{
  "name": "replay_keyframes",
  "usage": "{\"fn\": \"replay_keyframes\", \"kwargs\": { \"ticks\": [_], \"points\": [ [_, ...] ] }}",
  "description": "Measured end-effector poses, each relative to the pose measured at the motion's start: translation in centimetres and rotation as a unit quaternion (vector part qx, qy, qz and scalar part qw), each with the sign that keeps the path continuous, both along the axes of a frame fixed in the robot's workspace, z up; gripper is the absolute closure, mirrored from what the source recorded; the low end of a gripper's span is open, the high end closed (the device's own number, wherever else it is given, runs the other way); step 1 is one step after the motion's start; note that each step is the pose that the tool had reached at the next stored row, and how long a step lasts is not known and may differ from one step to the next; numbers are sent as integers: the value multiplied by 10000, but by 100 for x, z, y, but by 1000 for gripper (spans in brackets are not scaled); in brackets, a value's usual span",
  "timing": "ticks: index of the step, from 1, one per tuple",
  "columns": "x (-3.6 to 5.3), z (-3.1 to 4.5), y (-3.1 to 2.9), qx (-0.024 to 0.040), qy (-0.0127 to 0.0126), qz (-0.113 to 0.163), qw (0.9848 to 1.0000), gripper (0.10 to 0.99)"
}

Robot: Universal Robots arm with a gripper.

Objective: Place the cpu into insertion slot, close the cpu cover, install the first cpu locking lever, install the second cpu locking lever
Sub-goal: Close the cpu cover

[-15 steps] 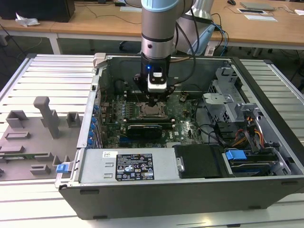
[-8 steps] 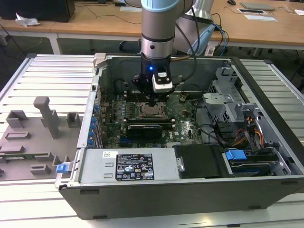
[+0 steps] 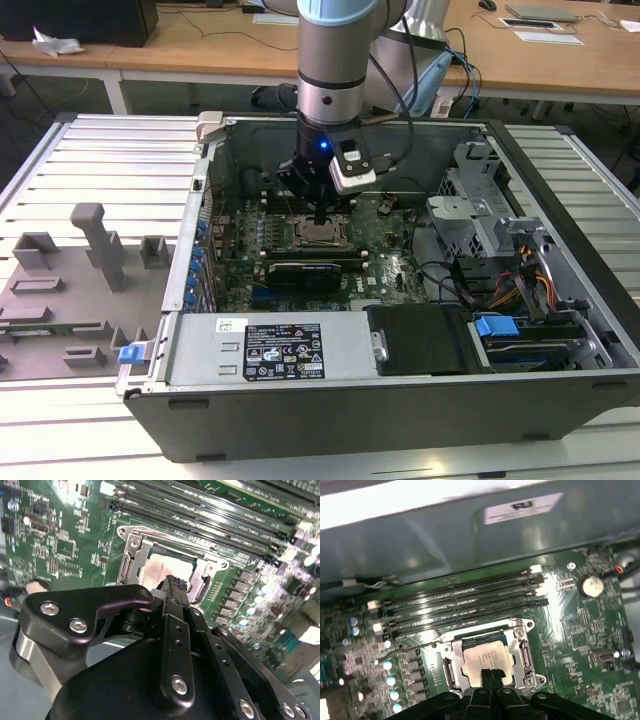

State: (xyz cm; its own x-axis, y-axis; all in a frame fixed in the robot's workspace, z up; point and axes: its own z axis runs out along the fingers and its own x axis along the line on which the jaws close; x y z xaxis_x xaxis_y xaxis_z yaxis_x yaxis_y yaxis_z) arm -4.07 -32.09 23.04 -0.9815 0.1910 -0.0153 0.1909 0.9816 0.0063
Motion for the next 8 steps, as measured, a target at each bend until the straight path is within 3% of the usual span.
{"fn": "replay_keyframes", "kwargs": {
  "ticks": [5, 8],
  "points": [
    [0, -25, 0, 0, 0, 579, 9983, 980],
    [-1, -49, -14, 0, 1, 729, 9973, 980]
  ]
}}
